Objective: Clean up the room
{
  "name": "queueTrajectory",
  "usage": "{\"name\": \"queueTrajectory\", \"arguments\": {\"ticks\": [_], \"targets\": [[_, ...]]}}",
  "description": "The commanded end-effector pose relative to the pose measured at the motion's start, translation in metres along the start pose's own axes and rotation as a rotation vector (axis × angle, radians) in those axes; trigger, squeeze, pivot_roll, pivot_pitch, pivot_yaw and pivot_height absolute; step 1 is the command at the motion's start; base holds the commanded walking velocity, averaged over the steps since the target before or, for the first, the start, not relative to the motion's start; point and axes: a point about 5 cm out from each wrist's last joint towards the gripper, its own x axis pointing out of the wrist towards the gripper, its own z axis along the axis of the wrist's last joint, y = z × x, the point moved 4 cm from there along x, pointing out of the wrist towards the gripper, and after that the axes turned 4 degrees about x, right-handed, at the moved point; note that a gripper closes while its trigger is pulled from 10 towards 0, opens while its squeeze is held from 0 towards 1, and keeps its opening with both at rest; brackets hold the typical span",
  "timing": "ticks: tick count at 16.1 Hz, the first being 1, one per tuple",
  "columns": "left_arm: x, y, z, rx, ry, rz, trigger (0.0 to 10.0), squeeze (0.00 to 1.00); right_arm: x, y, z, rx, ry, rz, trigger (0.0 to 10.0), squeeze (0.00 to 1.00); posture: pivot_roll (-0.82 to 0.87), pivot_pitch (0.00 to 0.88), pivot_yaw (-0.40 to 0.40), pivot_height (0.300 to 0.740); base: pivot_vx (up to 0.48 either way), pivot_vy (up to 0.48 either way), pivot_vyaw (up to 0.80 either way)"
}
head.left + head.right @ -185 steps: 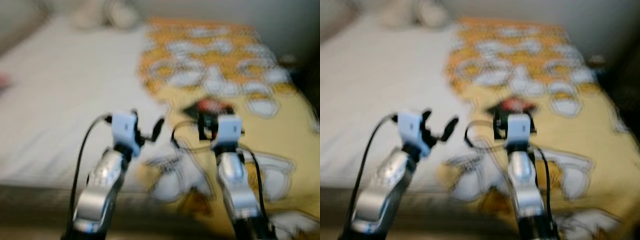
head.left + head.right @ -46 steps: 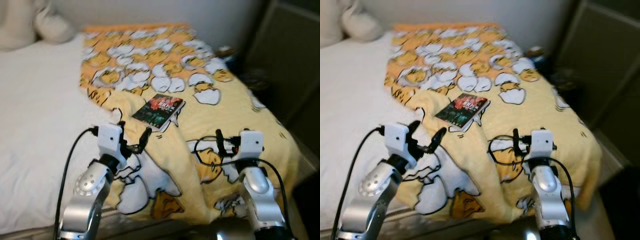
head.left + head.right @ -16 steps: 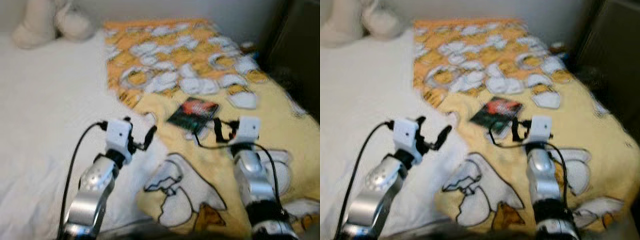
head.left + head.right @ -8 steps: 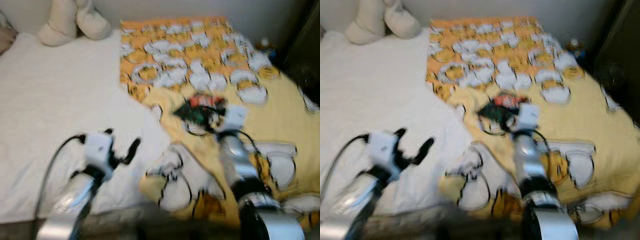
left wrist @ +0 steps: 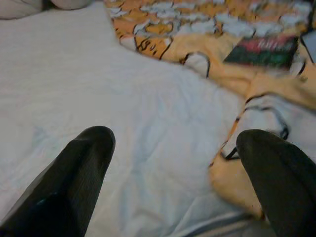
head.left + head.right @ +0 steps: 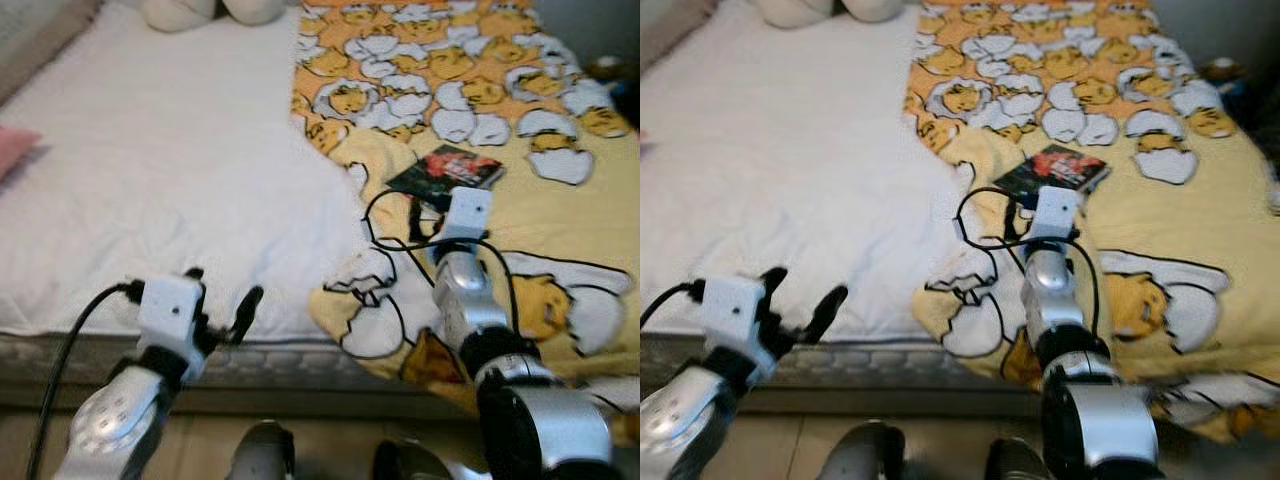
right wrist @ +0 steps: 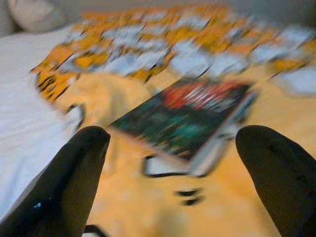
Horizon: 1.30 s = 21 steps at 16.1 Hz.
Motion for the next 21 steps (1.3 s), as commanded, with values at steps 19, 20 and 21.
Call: {"name": "queueTrajectory", "arguments": {"ticks": [19,20,21], "targets": [[0.079,-0.029,0.028,-0.021,-0.167,-0.083,10.0,0.00,-0.074,-0.028,0.015,-0.149,-0.113,0.001,10.0,0.00,-0.01,0.000,0.003,0.719,0.100,0.000,0.00],[0.079,-0.023,0.024,-0.055,-0.154,-0.050,10.0,0.00,-0.074,-0.025,0.016,-0.122,-0.114,0.012,10.0,0.00,-0.02,0.000,0.005,0.719,0.461,0.000,0.00],[0.079,-0.021,0.021,-0.070,-0.144,-0.038,10.0,0.00,-0.074,-0.024,0.017,-0.114,-0.116,0.023,10.0,0.00,-0.02,0.000,0.005,0.719,0.461,0.000,0.00]]}}
